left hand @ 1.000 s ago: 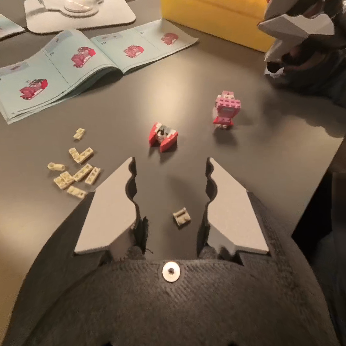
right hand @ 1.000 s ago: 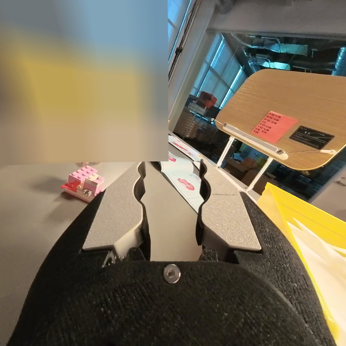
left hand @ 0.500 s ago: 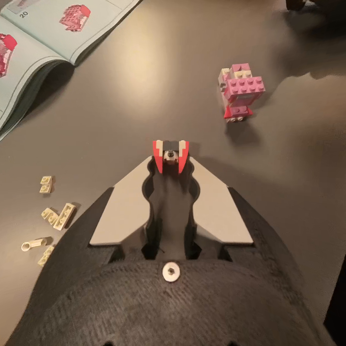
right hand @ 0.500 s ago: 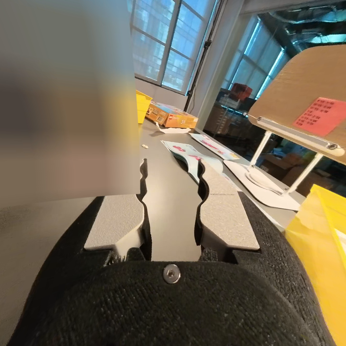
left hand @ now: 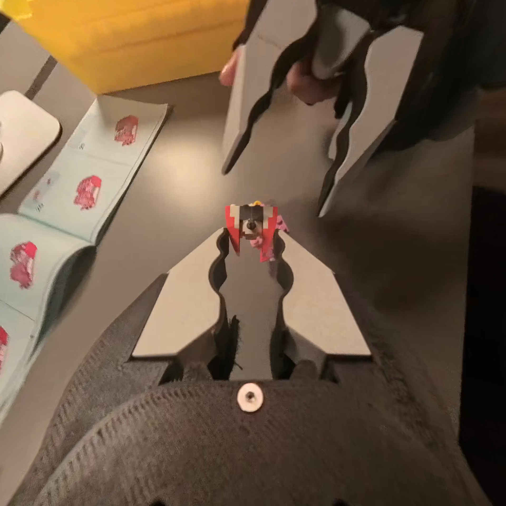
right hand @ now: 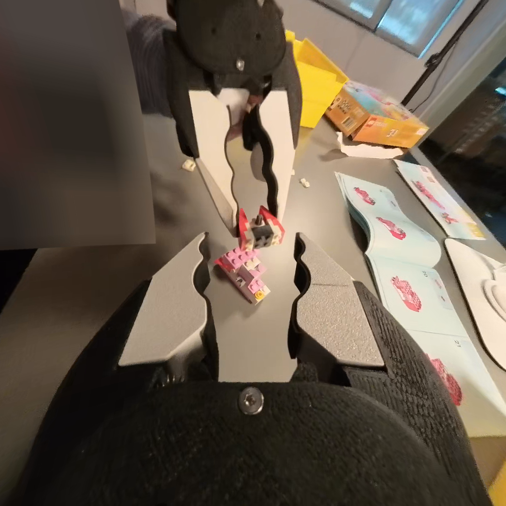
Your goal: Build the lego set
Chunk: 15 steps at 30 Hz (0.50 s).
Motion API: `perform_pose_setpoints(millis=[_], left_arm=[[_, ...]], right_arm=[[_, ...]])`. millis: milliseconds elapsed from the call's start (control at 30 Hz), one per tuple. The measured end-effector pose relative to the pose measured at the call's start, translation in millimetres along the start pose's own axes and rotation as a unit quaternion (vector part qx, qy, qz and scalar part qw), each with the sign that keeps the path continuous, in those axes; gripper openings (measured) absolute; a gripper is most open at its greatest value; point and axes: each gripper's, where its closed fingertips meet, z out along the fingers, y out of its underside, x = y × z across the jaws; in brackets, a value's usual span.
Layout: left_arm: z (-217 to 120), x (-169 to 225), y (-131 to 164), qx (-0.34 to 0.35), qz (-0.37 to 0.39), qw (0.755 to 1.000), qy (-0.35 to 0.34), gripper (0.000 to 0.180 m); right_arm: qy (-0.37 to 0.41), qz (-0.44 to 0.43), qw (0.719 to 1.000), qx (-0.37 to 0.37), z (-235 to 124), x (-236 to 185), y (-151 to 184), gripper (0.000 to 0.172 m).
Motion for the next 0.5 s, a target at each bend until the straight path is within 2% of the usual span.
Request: perform_pose_setpoints(millis=[133,233,367,500], left_arm=[[7.0,12.7,-8.6,-0.014,0.065,0.998,0.02,0.032],[8.8,17.2,-14.7,-0.013,0.094,0.995,0.021,0.032],[7.1,23.2,-22.2,0.002,0.087,0.995,0.045,0.032],[-0.2,19.2,-41.1,0.068,0.056,0.995,0.043,0.032]], right_arm=[[-0.028,-0.018,0.998,-0.046,2.4,0.2,10.8,0.054],[-0.062,0.0,0.997,-0.054,-0.2,-5.4,15.3,0.037],[-0.084,0.036,0.996,-0.012,-7.0,-8.2,11.2,0.036],[-0.08,0.103,0.989,0.07,-19.0,3.0,-3.8,0.037]])
